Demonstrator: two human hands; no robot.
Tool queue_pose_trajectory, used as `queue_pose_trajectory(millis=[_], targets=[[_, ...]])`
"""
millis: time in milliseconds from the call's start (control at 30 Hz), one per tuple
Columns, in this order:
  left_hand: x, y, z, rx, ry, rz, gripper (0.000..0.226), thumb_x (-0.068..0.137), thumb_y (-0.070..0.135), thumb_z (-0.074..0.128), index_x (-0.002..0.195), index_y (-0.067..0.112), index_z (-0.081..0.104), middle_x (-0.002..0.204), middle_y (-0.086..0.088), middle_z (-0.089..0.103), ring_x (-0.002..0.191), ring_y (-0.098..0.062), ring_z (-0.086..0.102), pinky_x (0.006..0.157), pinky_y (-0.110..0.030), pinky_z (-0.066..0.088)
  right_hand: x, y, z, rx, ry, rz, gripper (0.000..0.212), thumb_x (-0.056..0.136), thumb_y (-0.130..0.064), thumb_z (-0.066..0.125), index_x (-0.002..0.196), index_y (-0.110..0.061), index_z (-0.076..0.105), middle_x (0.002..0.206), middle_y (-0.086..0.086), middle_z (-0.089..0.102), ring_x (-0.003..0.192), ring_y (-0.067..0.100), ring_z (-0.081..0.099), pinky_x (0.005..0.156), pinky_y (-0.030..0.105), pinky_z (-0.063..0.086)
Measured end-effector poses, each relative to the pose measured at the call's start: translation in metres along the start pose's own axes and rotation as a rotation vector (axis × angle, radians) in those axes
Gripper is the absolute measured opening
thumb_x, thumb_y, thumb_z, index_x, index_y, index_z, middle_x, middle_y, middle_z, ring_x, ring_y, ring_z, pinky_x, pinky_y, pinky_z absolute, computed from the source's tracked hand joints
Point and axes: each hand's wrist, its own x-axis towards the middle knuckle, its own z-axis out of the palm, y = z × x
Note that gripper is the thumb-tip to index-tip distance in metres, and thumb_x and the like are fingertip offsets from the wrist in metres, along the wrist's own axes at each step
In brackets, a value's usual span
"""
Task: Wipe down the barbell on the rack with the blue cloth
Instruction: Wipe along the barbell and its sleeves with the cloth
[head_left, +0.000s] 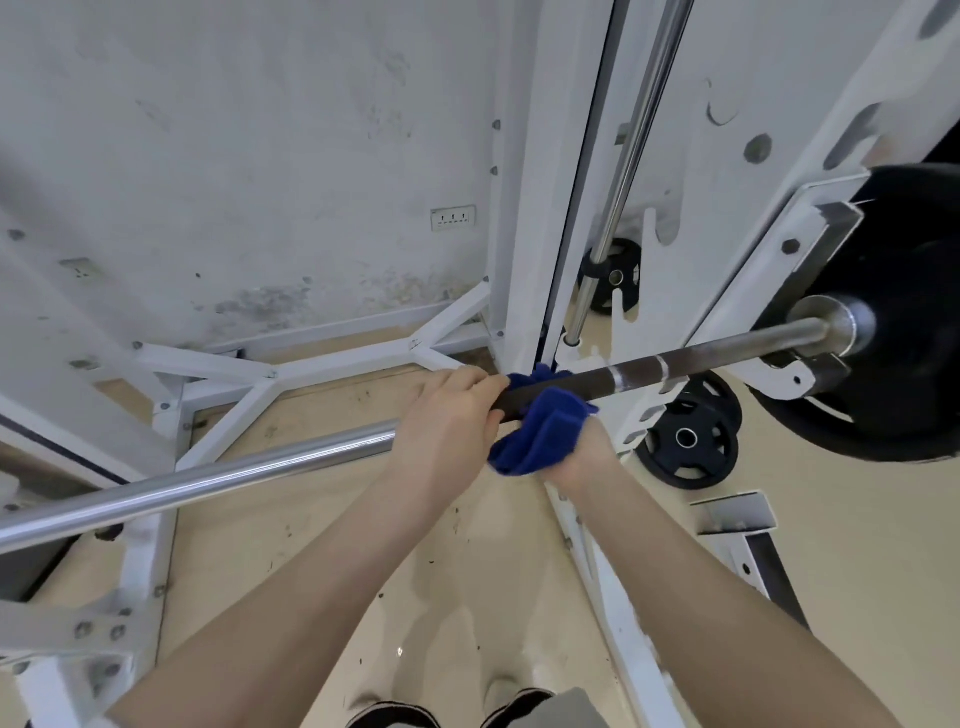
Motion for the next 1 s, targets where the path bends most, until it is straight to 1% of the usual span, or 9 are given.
queue_pose_trajectory(millis=[167, 300, 400, 500, 600, 667, 733, 867, 1000], targets=[[0.007, 0.014, 0.012, 0.021, -0.009, -0.036, 0.028, 0.091, 0.018, 0.052, 0.118, 0.015, 0.060, 0.109, -0.008, 0.062, 0.099, -0.033, 0.054, 0.083, -0.038, 0.041, 0.006, -0.071, -0.050, 0.212, 0.062, -0.144, 0.031, 0.103, -0.013, 0.022, 0.079, -0.018, 0.041, 0.078, -0.002, 0.047, 0.067, 0.009, 0.049, 0.052, 0.020, 0.049], [0.011, 0.016, 0.014, 0.095, -0.068, -0.091, 0.031, 0.095, 0.024, 0.045, 0.123, 0.017, 0.056, 0.114, -0.005, 0.059, 0.101, -0.030, 0.052, 0.085, -0.035, 0.038, 0.021, -0.049, -0.039, 0.246, 0.103, -0.111, 0.029, 0.102, -0.010, 0.022, 0.085, -0.019, 0.044, 0.084, 0.000, 0.049, 0.073, 0.013, 0.052, 0.061, 0.028, 0.049], [0.012, 0.017, 0.013, 0.109, -0.094, -0.116, 0.034, 0.097, 0.027, 0.041, 0.130, 0.025, 0.049, 0.120, -0.001, 0.056, 0.106, -0.025, 0.050, 0.088, -0.033, 0.039, 0.025, -0.020, -0.021, 0.213, -0.108, 0.145, 0.020, 0.097, -0.021, 0.044, 0.112, -0.017, 0.056, 0.101, 0.008, 0.065, 0.090, 0.026, 0.060, 0.069, 0.036, 0.046], [0.011, 0.019, 0.012, 0.083, -0.088, -0.151, 0.036, 0.096, 0.027, 0.043, 0.132, 0.025, 0.048, 0.121, -0.001, 0.057, 0.108, -0.025, 0.051, 0.089, -0.035, 0.041, 0.025, -0.022, -0.025, 0.130, -0.108, 0.180, 0.014, 0.095, -0.020, 0.052, 0.107, -0.020, 0.058, 0.089, 0.005, 0.067, 0.082, 0.023, 0.059, 0.066, 0.032, 0.047], [0.008, 0.019, 0.013, 0.041, -0.062, -0.164, 0.035, 0.096, 0.026, 0.045, 0.130, 0.024, 0.052, 0.120, -0.001, 0.059, 0.107, -0.025, 0.052, 0.086, -0.035, 0.041, 0.031, -0.049, -0.053, 0.171, 0.059, -0.062, 0.030, 0.101, -0.008, 0.026, 0.083, -0.016, 0.048, 0.058, -0.005, 0.064, 0.069, 0.015, 0.054, 0.059, 0.025, 0.048], [0.007, 0.019, 0.014, 0.027, -0.049, -0.163, 0.035, 0.095, 0.025, 0.046, 0.130, 0.023, 0.052, 0.119, -0.002, 0.059, 0.107, -0.026, 0.053, 0.086, -0.035, 0.041, 0.030, -0.062, -0.057, 0.259, 0.056, -0.128, 0.033, 0.102, -0.014, 0.020, 0.080, -0.017, 0.044, 0.068, -0.001, 0.060, 0.067, 0.015, 0.054, 0.058, 0.026, 0.047], [0.008, 0.018, 0.014, 0.016, -0.051, -0.158, 0.035, 0.095, 0.024, 0.047, 0.129, 0.022, 0.053, 0.117, -0.004, 0.060, 0.106, -0.027, 0.053, 0.088, -0.037, 0.043, 0.023, -0.051, -0.037, 0.359, -0.062, -0.046, 0.023, 0.101, -0.023, 0.029, 0.091, -0.018, 0.050, 0.080, 0.004, 0.062, 0.070, 0.021, 0.062, 0.066, 0.031, 0.048], [0.007, 0.015, 0.009, -0.010, -0.073, -0.116, 0.032, 0.093, 0.022, 0.048, 0.123, 0.019, 0.057, 0.114, -0.006, 0.062, 0.104, -0.028, 0.053, 0.089, -0.042, 0.043, -0.008, -0.002, 0.008, 0.400, -0.230, 0.065, 0.008, 0.081, -0.019, 0.046, 0.086, -0.016, 0.053, 0.063, 0.004, 0.068, 0.070, 0.023, 0.059, 0.069, 0.032, 0.042], [-0.007, -0.001, -0.007, -0.038, 0.078, -0.174, 0.030, 0.090, 0.017, 0.055, 0.120, 0.014, 0.060, 0.119, -0.005, 0.060, 0.112, -0.029, 0.048, 0.095, -0.039, 0.041, -0.003, -0.011, -0.005, 0.307, -0.134, 0.048, 0.022, 0.099, -0.022, 0.037, 0.086, -0.017, 0.053, 0.058, 0.001, 0.068, 0.065, 0.018, 0.060, 0.070, 0.029, 0.046]])
